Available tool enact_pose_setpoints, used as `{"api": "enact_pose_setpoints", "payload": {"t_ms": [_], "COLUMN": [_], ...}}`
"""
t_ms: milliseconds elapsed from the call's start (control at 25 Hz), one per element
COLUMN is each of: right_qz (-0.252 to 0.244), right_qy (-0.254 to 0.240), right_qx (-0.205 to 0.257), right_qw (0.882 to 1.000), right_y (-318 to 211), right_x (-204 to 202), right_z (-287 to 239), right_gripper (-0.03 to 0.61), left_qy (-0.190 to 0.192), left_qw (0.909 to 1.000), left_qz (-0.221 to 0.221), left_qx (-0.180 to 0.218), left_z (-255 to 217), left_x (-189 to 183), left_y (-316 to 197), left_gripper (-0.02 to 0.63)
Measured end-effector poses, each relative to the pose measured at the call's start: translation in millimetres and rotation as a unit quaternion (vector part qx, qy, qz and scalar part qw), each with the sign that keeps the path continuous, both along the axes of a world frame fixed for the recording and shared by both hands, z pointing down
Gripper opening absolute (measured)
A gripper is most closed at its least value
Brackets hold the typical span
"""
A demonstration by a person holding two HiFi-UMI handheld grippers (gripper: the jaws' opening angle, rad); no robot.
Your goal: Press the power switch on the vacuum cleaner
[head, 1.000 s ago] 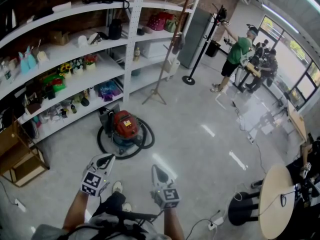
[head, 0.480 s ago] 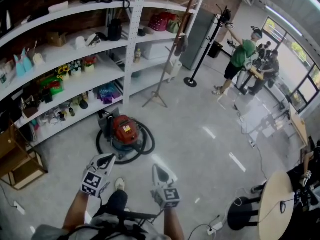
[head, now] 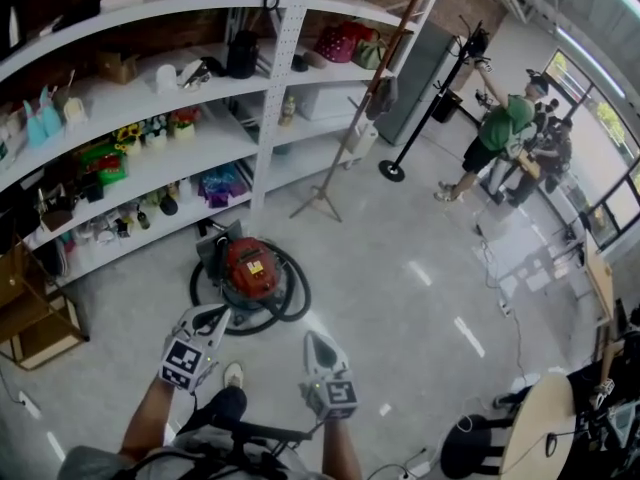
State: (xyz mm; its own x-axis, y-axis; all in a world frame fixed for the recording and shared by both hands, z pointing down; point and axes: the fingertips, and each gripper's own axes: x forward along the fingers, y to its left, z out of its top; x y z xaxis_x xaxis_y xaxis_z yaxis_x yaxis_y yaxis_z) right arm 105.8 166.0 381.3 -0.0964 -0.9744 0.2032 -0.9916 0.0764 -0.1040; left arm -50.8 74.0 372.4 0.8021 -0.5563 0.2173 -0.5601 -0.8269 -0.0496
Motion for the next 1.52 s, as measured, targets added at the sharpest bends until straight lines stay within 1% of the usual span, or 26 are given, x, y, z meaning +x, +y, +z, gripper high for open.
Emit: {"api": "enact_pose_setpoints", "payload": {"t_ms": [160,400,600,720,1000,1120,1520], "right_qz": [-0.003,-0.015,-0.015,-0.013,-0.019,-0.03,-0.074], "right_qy": [-0.002,-0.006,-0.005,-0.001,-0.003,0.0,-0.002], "right_qx": [0.0,-0.003,-0.008,-0.013,-0.012,-0.022,-0.033], "right_qw": [1.0,1.0,1.0,1.0,1.0,0.999,0.997], "right_y": [-33.4,-82.7,-118.1,-139.5,-182.2,-199.0,-245.0], "right_x": [3.8,4.2,9.5,9.4,10.6,8.4,10.2], "right_z": [-2.7,-7.1,1.8,-0.5,4.1,10.6,45.9], "right_gripper": [0.012,0.012,0.011,0.011,0.011,0.011,0.011], "left_qy": [-0.007,-0.004,0.001,-0.002,-0.007,-0.005,-0.013], "left_qw": [0.9999,0.9998,0.9997,0.9997,0.9996,0.9992,0.9974], "left_qz": [-0.009,-0.02,-0.022,-0.024,-0.026,-0.035,-0.058], "left_qx": [-0.005,-0.006,-0.014,-0.009,-0.011,-0.019,-0.04], "left_z": [1.4,2.0,8.4,9.3,18.1,24.3,56.4], "left_x": [0.0,0.8,3.5,2.4,0.5,-0.7,5.2], "left_y": [-32.0,-81.1,-117.4,-139.5,-175.6,-189.7,-223.1], "left_gripper": [0.008,0.008,0.008,0.008,0.008,0.008,0.009]}}
